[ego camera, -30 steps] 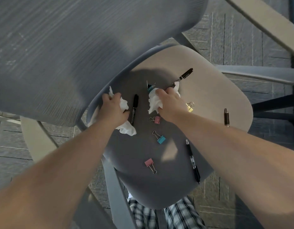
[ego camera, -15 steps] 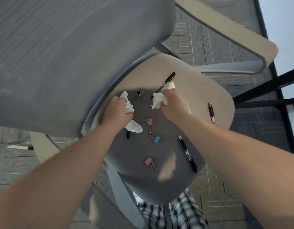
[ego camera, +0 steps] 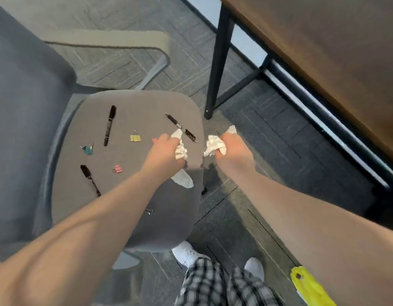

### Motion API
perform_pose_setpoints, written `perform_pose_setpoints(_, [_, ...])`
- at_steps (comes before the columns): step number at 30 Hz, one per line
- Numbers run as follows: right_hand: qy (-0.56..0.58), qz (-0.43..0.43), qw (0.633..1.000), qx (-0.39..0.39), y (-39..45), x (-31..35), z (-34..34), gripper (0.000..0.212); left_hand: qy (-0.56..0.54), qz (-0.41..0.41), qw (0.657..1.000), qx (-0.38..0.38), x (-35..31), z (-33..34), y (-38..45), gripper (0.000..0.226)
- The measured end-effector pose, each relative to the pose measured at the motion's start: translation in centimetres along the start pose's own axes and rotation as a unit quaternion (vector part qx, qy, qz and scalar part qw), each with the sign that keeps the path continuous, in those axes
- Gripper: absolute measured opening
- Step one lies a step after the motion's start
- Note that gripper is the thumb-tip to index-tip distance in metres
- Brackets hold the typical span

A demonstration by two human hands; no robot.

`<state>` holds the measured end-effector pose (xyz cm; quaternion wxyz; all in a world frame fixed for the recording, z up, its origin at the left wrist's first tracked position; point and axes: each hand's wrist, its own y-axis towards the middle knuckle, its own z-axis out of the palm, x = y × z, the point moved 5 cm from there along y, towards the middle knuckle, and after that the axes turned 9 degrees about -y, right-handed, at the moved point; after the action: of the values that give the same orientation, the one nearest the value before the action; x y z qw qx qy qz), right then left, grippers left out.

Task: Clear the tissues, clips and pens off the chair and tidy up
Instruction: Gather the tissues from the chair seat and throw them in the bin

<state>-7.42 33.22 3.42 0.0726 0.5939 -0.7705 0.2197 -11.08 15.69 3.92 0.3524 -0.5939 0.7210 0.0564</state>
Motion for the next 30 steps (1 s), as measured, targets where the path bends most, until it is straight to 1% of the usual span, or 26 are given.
perform_pose_setpoints(5, [0.005, 0.116, 0.992, -0.043, -7.3, -13.1, -0.9, 0.009, 0.050, 0.087, 0.990, 0.098, -9.9, 8.6, -1.9, 0.017])
perform_pose_setpoints(7, [0.012, 0.156, 0.987, -0.040, -10.8, -17.9, -0.9, 0.007, 0.066, 0.119, 0.982, 0.131, -13.3, 12.5, -3.6, 0.023])
perform_pose_setpoints(10, [0.030, 0.210, 0.977, -0.025, -16.9, -25.4, -0.7, 0.008, 0.089, 0.141, 0.968, 0.187, -17.6, 19.0, -7.0, 0.031])
perform_pose_setpoints(13, [0.056, 0.276, 0.959, -0.015, -24.6, -33.1, -0.2, 0.011, 0.129, 0.155, 0.950, 0.240, -21.8, 26.5, -10.9, 0.034])
perform_pose_setpoints(18, [0.083, 0.377, 0.922, -0.005, -36.7, -45.2, 1.2, 0.024, 0.144, 0.206, 0.922, 0.295, -29.4, 39.0, -17.4, 0.030])
perform_pose_setpoints(21, [0.121, 0.443, 0.888, 0.001, -42.3, -50.4, 2.3, 0.031, 0.152, 0.233, 0.904, 0.324, -32.8, 45.4, -20.7, 0.028])
perform_pose_setpoints(22, [0.130, 0.459, 0.879, -0.004, -43.9, -52.0, 2.7, 0.031, 0.159, 0.243, 0.896, 0.337, -33.7, 47.5, -21.8, 0.027])
perform_pose_setpoints(24, [0.146, 0.483, 0.863, -0.013, -46.6, -54.8, 3.7, 0.023, 0.167, 0.258, 0.882, 0.357, -35.3, 51.5, -23.8, 0.028])
perform_pose_setpoints(30, [0.213, 0.544, 0.812, -0.014, -52.5, -61.7, 7.3, 0.020, 0.188, 0.253, 0.869, 0.381, -37.9, 61.2, -27.8, 0.025])
